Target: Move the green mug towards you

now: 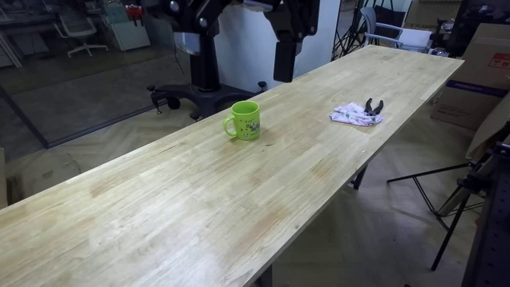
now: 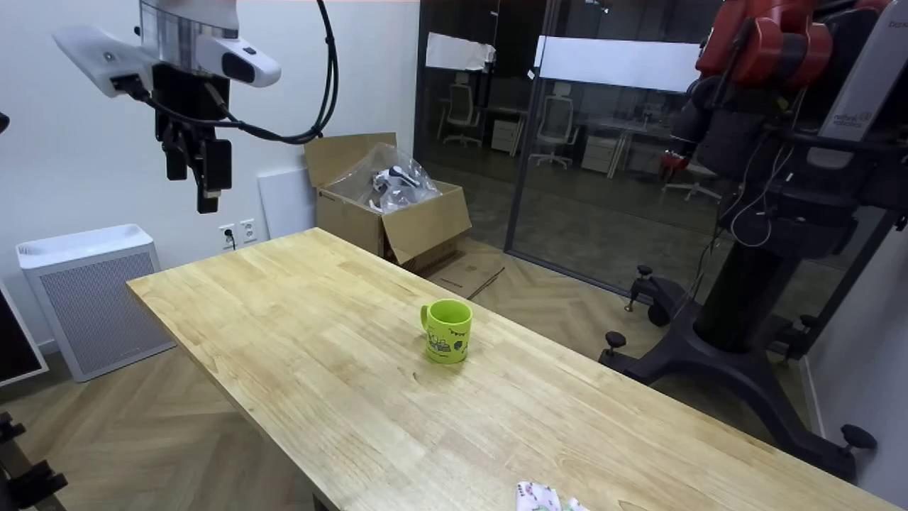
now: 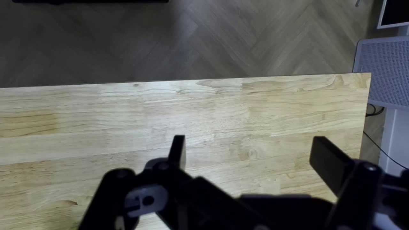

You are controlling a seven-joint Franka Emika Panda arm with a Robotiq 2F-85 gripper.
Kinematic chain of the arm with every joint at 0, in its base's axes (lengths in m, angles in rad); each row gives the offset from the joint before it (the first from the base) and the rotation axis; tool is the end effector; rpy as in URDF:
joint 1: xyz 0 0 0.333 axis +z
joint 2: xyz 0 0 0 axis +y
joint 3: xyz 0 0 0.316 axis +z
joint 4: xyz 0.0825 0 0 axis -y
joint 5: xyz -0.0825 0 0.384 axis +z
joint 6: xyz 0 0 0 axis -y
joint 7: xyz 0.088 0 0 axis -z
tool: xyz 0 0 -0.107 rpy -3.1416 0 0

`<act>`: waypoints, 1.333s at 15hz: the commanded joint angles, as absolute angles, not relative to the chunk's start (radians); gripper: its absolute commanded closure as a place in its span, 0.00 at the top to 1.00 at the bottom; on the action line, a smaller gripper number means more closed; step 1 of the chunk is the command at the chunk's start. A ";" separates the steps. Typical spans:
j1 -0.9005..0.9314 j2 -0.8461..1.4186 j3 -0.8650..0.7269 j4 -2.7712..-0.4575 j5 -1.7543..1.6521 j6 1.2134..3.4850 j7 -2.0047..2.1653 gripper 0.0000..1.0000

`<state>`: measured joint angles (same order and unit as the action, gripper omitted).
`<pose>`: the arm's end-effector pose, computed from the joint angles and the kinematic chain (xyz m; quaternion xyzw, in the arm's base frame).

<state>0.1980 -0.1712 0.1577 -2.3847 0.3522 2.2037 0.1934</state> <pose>0.4388 0.1760 0.3868 -0.9915 0.0254 0.0387 0.1215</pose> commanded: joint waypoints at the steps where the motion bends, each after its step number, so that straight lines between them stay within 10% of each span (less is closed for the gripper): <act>1: 0.191 -0.171 0.164 -2.384 0.353 2.202 0.193 1.00; 20: 0.112 -0.068 0.171 -2.351 -0.025 2.464 0.344 1.00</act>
<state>0.1730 -0.1340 0.1724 -2.3872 0.1583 2.3826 0.2409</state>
